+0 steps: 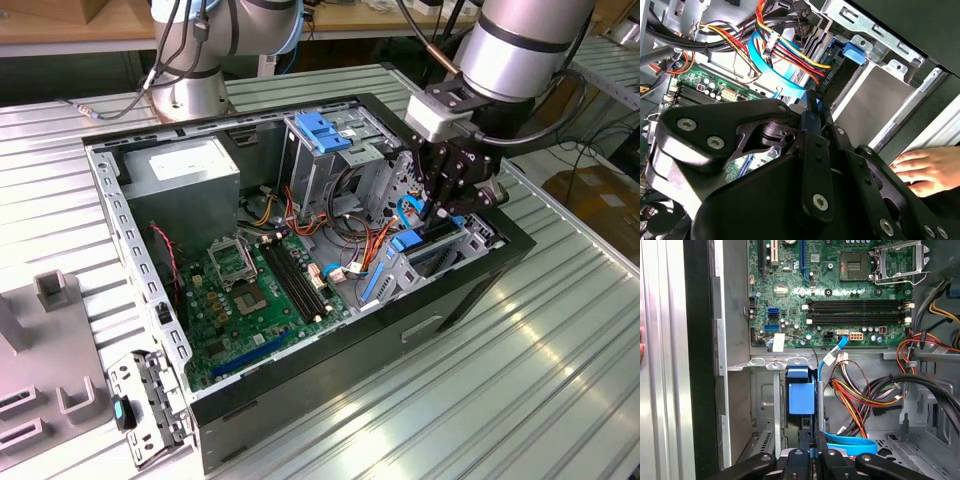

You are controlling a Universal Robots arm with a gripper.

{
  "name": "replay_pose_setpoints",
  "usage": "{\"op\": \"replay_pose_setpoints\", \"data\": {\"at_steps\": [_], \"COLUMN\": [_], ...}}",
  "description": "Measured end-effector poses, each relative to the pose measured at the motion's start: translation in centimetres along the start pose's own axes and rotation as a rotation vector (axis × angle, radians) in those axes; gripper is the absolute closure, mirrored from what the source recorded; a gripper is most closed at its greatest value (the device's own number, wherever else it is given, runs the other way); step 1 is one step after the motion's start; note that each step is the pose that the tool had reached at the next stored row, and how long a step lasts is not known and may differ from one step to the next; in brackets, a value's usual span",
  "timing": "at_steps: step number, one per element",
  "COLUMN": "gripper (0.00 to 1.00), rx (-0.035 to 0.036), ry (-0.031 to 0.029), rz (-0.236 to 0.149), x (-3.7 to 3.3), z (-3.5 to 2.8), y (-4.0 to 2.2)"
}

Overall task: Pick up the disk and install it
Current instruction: 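Insert the second disk wire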

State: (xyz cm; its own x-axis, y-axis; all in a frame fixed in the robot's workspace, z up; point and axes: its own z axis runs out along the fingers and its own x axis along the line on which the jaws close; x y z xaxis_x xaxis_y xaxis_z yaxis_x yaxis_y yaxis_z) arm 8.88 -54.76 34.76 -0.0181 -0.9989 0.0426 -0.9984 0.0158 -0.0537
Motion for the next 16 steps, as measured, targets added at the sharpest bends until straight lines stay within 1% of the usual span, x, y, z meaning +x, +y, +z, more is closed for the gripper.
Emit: {"op": "replay_pose_setpoints", "data": {"at_steps": [3, 6, 10, 16], "gripper": [0.84, 0.84, 0.84, 0.84], "rx": [0.0032, 0.0058, 0.007, 0.0073], "ry": [-0.0024, -0.0026, -0.0029, -0.0024], "rz": [0.0, 0.0, 0.001, 0.0], "x": [0.02, 0.06, 0.09, 0.18], "z": [-0.01, 0.0, 0.09, 0.56], "y": [0.0, 0.0, 0.04, 0.1]}}
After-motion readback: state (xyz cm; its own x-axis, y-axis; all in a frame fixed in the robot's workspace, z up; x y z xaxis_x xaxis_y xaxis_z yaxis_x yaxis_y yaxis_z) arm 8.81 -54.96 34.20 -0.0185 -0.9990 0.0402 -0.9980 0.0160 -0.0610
